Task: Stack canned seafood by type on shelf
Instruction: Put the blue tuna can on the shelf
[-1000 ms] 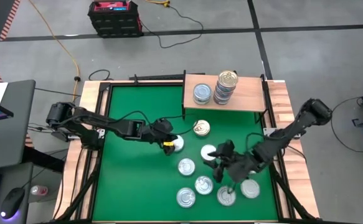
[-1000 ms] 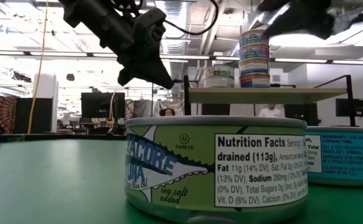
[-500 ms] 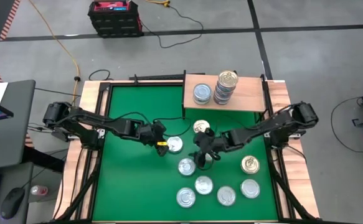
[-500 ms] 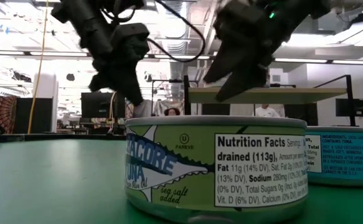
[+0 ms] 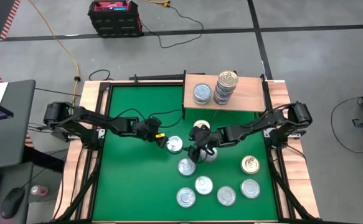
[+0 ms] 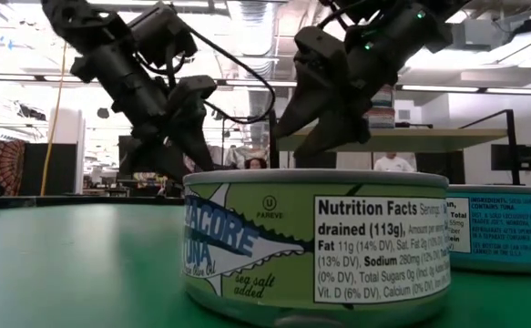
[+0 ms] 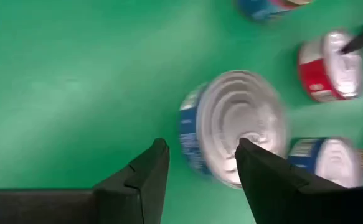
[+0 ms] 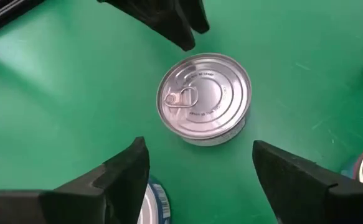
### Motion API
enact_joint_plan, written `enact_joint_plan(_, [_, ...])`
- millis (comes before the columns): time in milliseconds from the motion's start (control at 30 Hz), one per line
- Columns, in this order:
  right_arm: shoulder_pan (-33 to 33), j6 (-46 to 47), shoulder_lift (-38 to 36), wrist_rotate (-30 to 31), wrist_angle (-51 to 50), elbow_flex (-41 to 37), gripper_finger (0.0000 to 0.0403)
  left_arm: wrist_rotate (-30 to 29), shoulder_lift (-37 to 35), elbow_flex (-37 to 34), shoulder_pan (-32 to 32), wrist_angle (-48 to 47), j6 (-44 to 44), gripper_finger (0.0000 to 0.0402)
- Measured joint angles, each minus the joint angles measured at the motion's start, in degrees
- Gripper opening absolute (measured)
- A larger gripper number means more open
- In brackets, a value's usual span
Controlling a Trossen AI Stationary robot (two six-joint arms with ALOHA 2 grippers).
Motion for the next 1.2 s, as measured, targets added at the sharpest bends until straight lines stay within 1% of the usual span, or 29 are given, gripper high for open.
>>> enact_joint_plan(67, [0.41,0.0,0.0,0.7,-0.04,0.0,0.0306,-0.03,0.01,-1.26,0.2,2.24,-0.08,0.0168])
enact_joint_plan(333, [0.35,0.04,0.0,1.11,0.02,-0.02,0.0306,-2.36,0.01,-1.42,1.22,2.36,3.26,0.0119])
enact_joint_plan(433, [-0.01,0.04,-0.02,1.12,0.04,-0.01,0.0306,-3.94,0.01,-1.42,1.51,2.24,3.22,0.0109])
enact_joint_plan(600, [-0.03,0.05,-0.04,1.24,0.38,-0.01,0.0306,-4.56,0.01,-1.42,1.39,2.71,2.51,0.0108])
enact_joint_plan(833, [-0.03,0.02,-0.09,2.37,1.44,-0.02,0.0306,-9.3,2.39,-1.23,-1.15,9.13,2.47,0.0108])
enact_joint_plan(867, [-0.03,0.02,-0.09,2.36,1.48,-0.02,0.0306,-9.71,2.55,-1.24,-1.37,8.88,2.47,0.0108])
enact_joint_plan(1200, [1.11,0.46,-0.09,2.33,1.12,-0.02,0.0306,-9.2,7.38,-1.34,-3.61,10.49,0.21,0.0108])
